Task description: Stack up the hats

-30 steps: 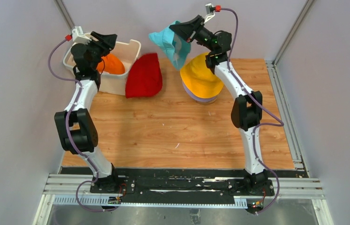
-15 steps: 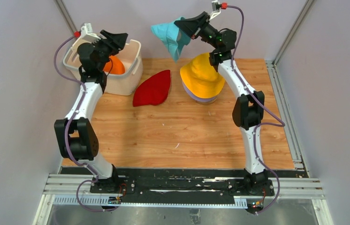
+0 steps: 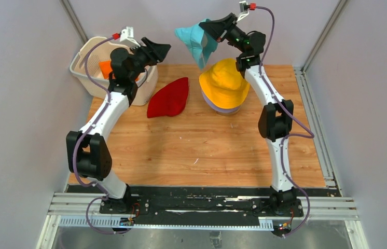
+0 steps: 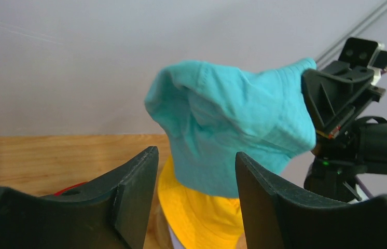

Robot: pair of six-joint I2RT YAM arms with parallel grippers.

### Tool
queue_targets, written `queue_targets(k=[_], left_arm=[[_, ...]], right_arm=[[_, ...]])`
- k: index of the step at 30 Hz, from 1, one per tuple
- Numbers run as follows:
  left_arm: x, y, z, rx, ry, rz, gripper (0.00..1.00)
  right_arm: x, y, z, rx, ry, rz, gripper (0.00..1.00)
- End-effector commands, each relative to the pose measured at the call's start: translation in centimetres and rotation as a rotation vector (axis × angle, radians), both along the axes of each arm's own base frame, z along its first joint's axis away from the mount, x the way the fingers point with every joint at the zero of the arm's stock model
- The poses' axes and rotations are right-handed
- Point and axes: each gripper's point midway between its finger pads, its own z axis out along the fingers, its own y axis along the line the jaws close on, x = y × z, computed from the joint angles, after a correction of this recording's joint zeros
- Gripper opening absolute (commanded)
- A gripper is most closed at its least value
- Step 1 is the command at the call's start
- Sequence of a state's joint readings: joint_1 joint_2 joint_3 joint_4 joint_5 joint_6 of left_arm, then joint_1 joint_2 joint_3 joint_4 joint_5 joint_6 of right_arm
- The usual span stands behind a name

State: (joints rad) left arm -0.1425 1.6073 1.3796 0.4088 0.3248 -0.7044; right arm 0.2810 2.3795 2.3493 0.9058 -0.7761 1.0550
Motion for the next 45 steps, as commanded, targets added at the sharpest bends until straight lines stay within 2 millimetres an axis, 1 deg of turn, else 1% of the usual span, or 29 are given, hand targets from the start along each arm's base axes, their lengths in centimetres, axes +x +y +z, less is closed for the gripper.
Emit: queue_targets(k=[1, 5, 8, 11, 13, 14, 15, 20, 25, 27, 28, 29, 32, 35, 39, 42, 45], left_arm=[[-0.2, -2.6, -0.4, 0.03, -0.01, -0.044, 0.61], [-0.5, -4.0, -1.0, 0.037, -0.002, -0.071, 0.61], [-0.6, -4.8, -1.8, 0.041, 0.012, -0.086, 0.61], [-0.7, -5.5, -2.5, 0.046, 0.025, -0.099, 0.61], [-0.7, -5.8, -3.0, 0.046, 0.034, -0.104, 0.61], [-0.7, -5.9, -3.1, 0.047, 0.037, -0.107, 0.62], [-0.7, -6.1, -3.3, 0.049, 0.041, -0.11, 0.61], [-0.7, -6.6, -4.0, 0.055, 0.052, -0.123, 0.62], [-0.6, -7.3, -4.7, 0.057, 0.066, -0.138, 0.62], [-0.6, -7.5, -4.8, 0.057, 0.067, -0.142, 0.62], [-0.6, -7.6, -4.9, 0.058, 0.069, -0.144, 0.62], [-0.7, -7.7, -5.0, 0.06, 0.069, -0.145, 0.62], [-0.6, -7.8, -5.4, 0.062, 0.076, -0.146, 0.62], [-0.6, -7.9, -5.7, 0.062, 0.083, -0.149, 0.62], [-0.5, -8.1, -6.1, 0.062, 0.093, -0.157, 0.62], [-0.4, -8.3, -6.3, 0.062, 0.097, -0.16, 0.62], [-0.4, -8.5, -6.6, 0.061, 0.104, -0.164, 0.62]], right_arm=[[-0.2, -1.3, 0.7, 0.005, -0.049, -0.006, 0.0], [0.4, -2.3, 0.3, 0.013, -0.03, -0.011, 0.01], [0.5, -3.2, -0.2, 0.02, -0.016, -0.003, 0.01], [0.2, -3.7, -1.2, 0.007, 0.006, 0.008, 0.01], [-0.5, -4.5, -1.3, 0.006, 0.005, 0.013, 0.0], [-0.6, -4.8, -2.1, 0.0, 0.025, 0.015, 0.01], [-1.0, -5.3, -2.4, -0.006, 0.033, 0.019, 0.01], [-3.0, -8.2, -2.7, -0.014, 0.038, -0.008, 0.01], [-4.8, -9.8, -2.9, -0.042, 0.061, -0.02, 0.0], [-5.1, -10.5, -3.5, -0.053, 0.086, -0.03, 0.01], [-5.0, -10.9, -4.4, -0.058, 0.109, -0.034, 0.0], [-5.5, -11.3, -4.1, -0.06, 0.109, -0.039, 0.0], [-6.1, -12.6, -5.5, -0.068, 0.153, -0.051, 0.01], [-6.5, -13.8, -8.0, -0.08, 0.225, -0.06, 0.01], [-7.4, -14.7, -10.4, -0.1, 0.29, -0.066, 0.01], [-7.4, -15.8, -12.1, -0.112, 0.343, -0.096, 0.0], [-7.0, -17.0, -13.4, -0.117, 0.395, -0.125, 0.01]])
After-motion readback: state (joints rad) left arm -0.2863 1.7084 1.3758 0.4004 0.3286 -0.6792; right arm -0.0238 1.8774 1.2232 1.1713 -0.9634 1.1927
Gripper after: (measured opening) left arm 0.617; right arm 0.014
